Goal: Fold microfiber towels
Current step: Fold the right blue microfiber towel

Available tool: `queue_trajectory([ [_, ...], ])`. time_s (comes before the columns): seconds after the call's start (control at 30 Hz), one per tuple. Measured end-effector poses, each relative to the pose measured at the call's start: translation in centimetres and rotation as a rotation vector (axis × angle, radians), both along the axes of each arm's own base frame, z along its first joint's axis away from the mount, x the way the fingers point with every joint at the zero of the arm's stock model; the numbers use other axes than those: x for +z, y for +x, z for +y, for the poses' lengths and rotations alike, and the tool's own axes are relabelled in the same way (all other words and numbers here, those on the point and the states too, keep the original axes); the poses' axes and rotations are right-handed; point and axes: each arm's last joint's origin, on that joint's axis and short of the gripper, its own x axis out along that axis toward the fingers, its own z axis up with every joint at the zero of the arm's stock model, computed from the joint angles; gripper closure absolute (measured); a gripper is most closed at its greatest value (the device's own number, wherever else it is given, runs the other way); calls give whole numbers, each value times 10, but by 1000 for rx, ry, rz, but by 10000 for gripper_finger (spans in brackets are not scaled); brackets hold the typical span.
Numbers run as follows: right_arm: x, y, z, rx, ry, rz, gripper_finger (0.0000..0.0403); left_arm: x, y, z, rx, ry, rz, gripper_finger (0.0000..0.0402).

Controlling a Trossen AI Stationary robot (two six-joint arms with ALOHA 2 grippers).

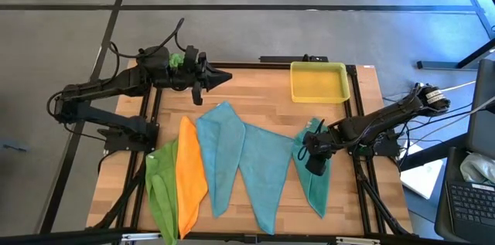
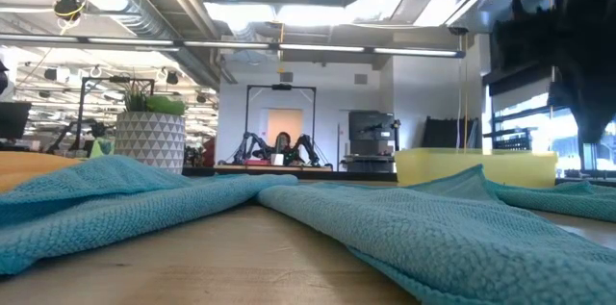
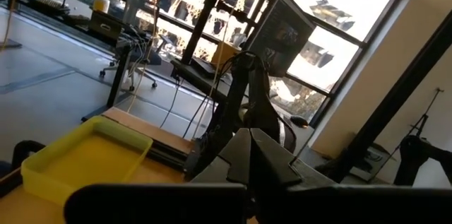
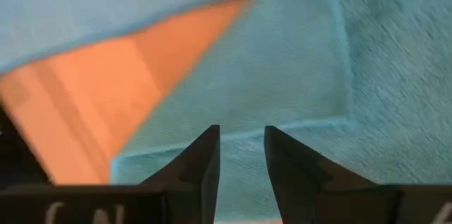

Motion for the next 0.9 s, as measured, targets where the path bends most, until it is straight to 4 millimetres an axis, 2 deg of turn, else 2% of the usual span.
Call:
queue_trajectory([
  [0.2,-6,-2,-4,-73,-1,25,256,-1,0,0,0,-2,6,401],
  [0.4,-6,-2,-7,-130,-86,4,221,-1,0,0,0,-2,6,401],
  [0.57,-6,-1,-8,-150,-140,-15,217,-1,0,0,-1,-2,6,401],
  [0.77,-7,-1,-14,-244,-112,10,217,-1,0,0,14,-3,6,401],
  [0.9,-7,0,-16,-245,-116,10,217,-1,0,1,24,-3,6,401],
])
